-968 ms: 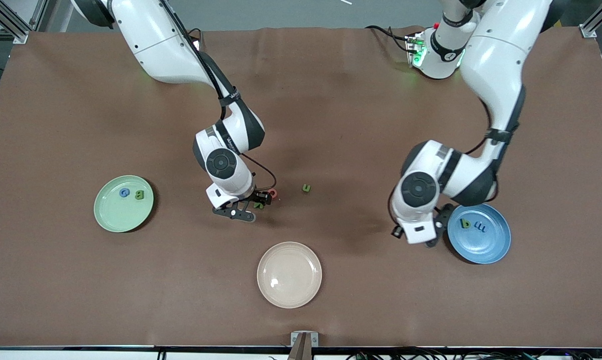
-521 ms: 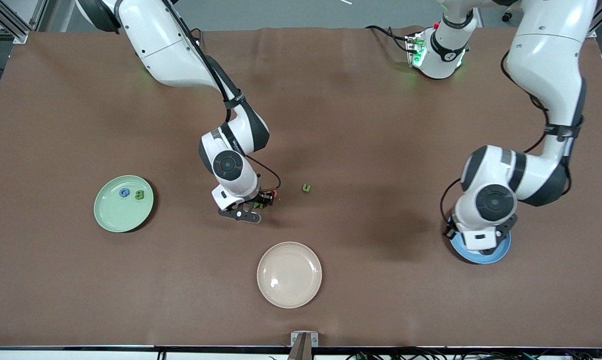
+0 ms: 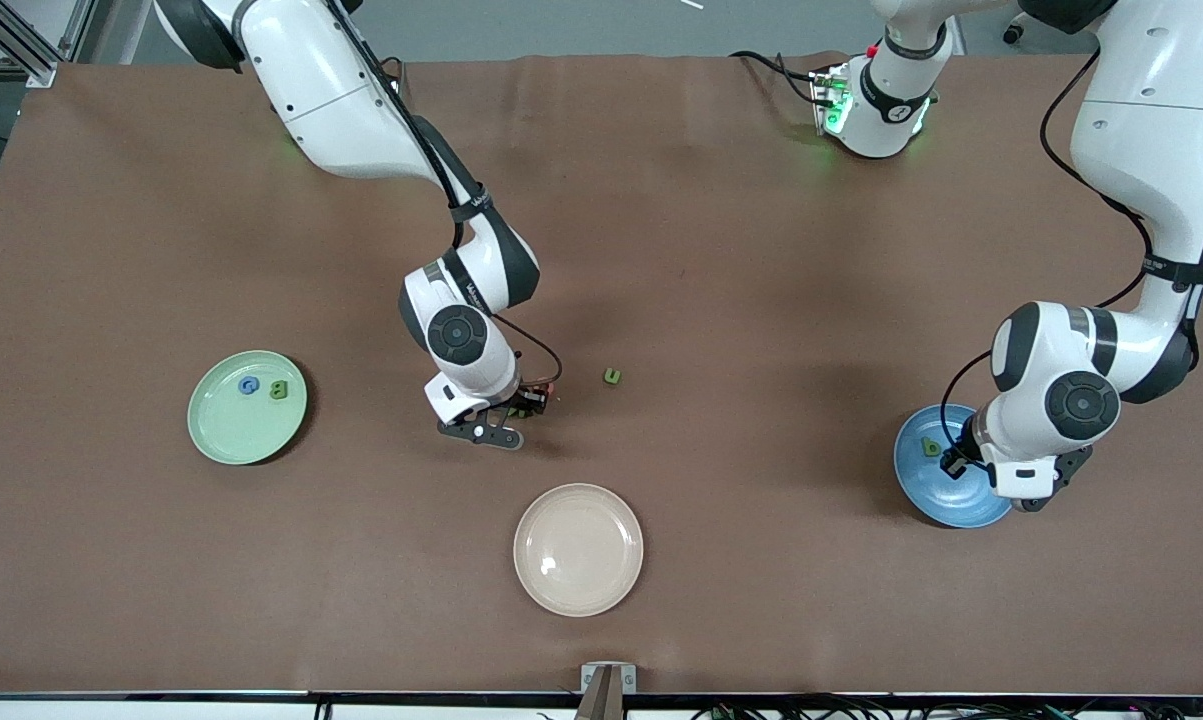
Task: Sort upper and lower case letters into plates
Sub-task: 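Grasp the N with the right gripper while the left gripper releases the x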
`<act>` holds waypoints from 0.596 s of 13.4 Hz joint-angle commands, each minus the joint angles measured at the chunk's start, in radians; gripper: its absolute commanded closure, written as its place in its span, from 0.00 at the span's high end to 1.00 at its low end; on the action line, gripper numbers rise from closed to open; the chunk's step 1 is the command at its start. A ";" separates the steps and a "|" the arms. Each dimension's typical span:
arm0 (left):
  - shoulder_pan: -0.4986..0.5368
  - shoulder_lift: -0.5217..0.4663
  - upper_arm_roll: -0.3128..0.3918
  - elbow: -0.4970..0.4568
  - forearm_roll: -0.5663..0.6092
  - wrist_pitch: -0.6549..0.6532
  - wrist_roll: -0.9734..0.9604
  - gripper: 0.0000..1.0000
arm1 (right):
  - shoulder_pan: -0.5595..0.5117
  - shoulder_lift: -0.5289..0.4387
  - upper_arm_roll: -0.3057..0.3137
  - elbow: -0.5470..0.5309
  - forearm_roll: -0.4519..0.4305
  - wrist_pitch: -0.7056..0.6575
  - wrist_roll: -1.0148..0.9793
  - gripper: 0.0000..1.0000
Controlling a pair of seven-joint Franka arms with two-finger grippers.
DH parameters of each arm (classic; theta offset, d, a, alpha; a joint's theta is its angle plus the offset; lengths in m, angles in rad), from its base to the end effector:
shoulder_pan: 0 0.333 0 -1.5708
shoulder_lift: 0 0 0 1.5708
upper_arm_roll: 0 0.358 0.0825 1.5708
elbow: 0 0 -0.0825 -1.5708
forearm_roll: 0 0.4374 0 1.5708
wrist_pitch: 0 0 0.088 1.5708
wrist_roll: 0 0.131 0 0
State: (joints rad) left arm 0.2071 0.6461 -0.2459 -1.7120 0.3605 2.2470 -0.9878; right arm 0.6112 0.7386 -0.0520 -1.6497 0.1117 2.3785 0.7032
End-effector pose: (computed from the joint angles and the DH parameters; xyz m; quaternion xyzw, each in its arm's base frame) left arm 0.7258 0.0023 0.1894 -0.9277 -0.3662 0.0051 0.0726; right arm 0.6308 0.4027 0.1483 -0.9942 0.1056 0.0156 0.0145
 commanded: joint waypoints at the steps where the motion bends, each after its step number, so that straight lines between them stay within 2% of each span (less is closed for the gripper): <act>1: -0.009 -0.009 -0.012 -0.005 0.009 0.009 0.000 0.41 | 0.012 0.015 -0.012 0.022 -0.001 -0.002 -0.002 0.52; 2: -0.012 -0.008 -0.013 -0.003 0.008 0.011 -0.005 0.67 | 0.012 0.015 -0.012 0.022 -0.004 -0.002 -0.002 0.48; 3: -0.014 -0.009 -0.013 -0.003 0.006 0.017 -0.011 0.88 | 0.012 0.015 -0.012 0.022 -0.006 -0.002 -0.002 0.43; 4: -0.020 -0.011 -0.013 -0.003 0.006 0.017 -0.014 1.00 | 0.012 0.015 -0.014 0.022 -0.007 0.002 -0.001 0.38; 6: -0.046 -0.025 -0.018 -0.004 0.003 0.006 -0.029 1.00 | 0.012 0.015 -0.015 0.021 -0.027 0.017 0.001 0.26; 8: -0.067 -0.042 -0.056 -0.004 0.002 -0.001 -0.105 1.00 | 0.010 0.013 -0.016 0.019 -0.029 0.018 0.001 0.22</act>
State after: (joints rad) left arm 0.1675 0.6411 -0.2762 -1.7046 0.3604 2.2569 -1.0256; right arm 0.6112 0.7409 -0.0560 -1.6440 0.0981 2.3899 0.7022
